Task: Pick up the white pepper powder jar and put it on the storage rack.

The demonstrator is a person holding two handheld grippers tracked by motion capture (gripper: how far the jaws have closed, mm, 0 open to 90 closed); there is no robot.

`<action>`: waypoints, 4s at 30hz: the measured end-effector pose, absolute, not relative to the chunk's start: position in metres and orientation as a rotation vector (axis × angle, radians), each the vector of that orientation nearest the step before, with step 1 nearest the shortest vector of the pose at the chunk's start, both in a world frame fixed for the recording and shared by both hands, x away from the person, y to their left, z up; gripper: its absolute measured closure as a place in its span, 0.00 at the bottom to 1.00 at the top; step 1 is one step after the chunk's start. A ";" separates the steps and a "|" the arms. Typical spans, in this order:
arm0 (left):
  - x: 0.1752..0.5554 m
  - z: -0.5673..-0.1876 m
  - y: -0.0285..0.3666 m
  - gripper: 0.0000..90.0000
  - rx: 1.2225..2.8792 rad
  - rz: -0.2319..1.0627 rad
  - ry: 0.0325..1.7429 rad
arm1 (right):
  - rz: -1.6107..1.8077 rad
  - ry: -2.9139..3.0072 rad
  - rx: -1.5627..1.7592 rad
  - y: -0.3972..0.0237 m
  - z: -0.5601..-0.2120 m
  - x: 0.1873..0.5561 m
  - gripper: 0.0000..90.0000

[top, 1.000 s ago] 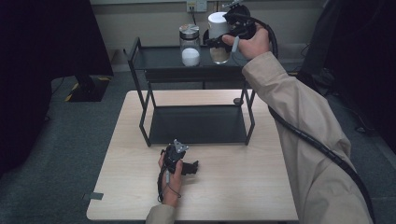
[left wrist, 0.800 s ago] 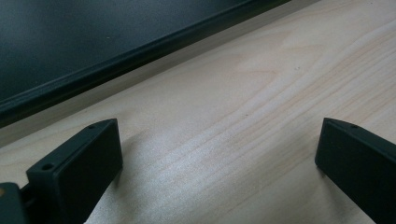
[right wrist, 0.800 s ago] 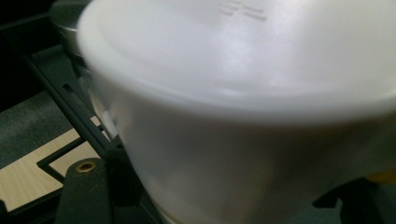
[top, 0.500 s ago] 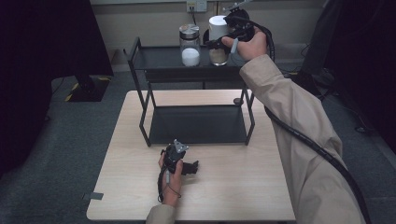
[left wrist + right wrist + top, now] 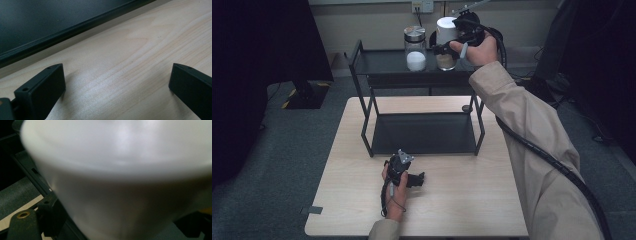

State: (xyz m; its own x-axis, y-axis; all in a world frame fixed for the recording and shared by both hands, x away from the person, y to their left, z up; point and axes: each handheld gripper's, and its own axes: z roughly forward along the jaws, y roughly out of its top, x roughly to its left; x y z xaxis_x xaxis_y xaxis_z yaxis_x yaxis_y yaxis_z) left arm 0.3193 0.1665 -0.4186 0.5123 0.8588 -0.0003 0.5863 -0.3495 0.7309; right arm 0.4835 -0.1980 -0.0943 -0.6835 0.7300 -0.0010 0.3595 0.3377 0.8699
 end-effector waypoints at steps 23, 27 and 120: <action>0.320 -0.419 0.167 0.00 2.070 0.509 1.174 | 1.329 2.167 0.955 -0.219 -0.110 0.447 0.01; 0.319 -0.419 0.166 0.00 2.070 0.511 1.175 | 1.349 2.194 0.943 -0.226 -0.112 0.443 0.00; 0.319 -0.419 0.166 0.00 2.068 0.512 1.176 | 1.491 2.310 0.825 -0.264 -0.245 0.363 0.00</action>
